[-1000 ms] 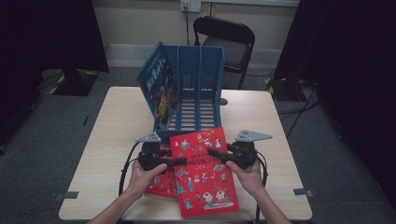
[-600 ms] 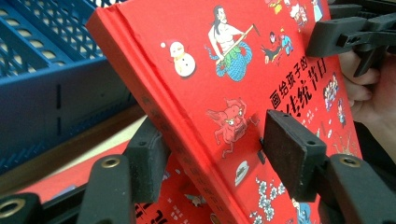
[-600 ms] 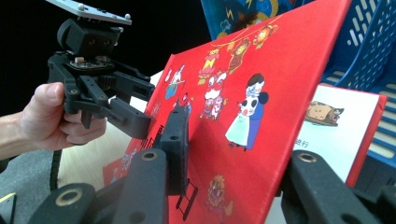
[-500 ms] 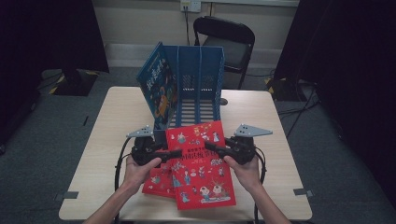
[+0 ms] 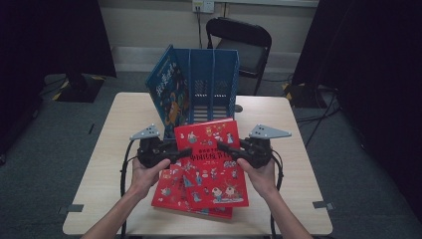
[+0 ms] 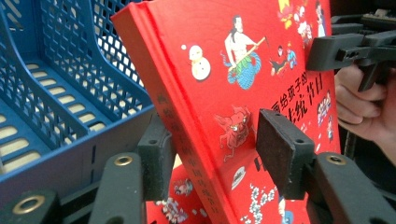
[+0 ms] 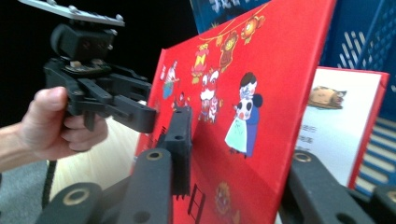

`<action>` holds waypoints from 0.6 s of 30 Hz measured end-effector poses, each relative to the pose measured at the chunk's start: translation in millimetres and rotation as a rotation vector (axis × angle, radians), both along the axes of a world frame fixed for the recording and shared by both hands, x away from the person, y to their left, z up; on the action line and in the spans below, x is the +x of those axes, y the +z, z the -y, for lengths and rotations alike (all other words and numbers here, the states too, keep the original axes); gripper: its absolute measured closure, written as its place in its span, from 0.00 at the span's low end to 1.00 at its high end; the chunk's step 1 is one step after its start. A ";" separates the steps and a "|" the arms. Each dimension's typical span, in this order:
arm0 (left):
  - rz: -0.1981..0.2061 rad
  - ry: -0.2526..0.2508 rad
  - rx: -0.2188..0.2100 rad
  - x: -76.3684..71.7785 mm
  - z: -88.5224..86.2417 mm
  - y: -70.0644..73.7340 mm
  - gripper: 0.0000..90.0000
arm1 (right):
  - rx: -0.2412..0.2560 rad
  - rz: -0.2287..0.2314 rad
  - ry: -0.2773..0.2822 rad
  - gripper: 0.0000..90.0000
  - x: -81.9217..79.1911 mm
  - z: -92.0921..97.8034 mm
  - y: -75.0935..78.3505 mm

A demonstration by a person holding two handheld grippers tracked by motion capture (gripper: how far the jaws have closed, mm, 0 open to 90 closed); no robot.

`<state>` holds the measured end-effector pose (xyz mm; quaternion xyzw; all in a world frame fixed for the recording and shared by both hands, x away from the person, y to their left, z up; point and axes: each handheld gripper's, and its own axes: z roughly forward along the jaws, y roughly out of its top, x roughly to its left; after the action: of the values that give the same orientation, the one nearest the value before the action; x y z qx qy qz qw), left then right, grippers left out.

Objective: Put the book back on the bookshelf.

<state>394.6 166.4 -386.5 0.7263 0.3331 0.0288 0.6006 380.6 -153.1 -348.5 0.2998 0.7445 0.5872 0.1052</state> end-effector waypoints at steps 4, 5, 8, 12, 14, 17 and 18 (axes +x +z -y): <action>0.031 0.005 0.003 -0.3 -2.1 7.4 0.56 | 0.014 0.032 0.010 0.77 -0.4 -3.4 8.1; 0.037 0.002 -0.002 -1.9 -2.6 6.8 0.56 | 0.014 0.036 0.010 0.77 -0.2 -3.5 8.6; 0.048 -0.024 -0.051 -7.0 -6.0 4.5 0.60 | 0.019 0.033 0.020 0.74 -0.6 -0.4 4.4; 0.072 -0.052 -0.069 -14.4 -0.7 8.6 0.60 | 0.031 0.022 0.027 0.69 -1.7 7.2 -1.2; 0.080 -0.070 -0.070 -15.9 1.1 10.0 0.60 | 0.027 0.019 0.031 0.68 -3.6 11.4 -2.9; 0.099 -0.096 -0.067 -18.5 5.0 11.8 0.61 | 0.023 0.014 0.038 0.66 -6.7 17.1 -5.4; 0.102 -0.104 -0.066 -19.3 6.5 11.9 0.61 | 0.024 0.013 0.040 0.65 -7.8 18.6 -6.0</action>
<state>375.3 159.9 -374.7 0.7199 0.2649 0.0236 0.6411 372.9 -171.7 -354.6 0.2823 0.7427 0.5998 0.0948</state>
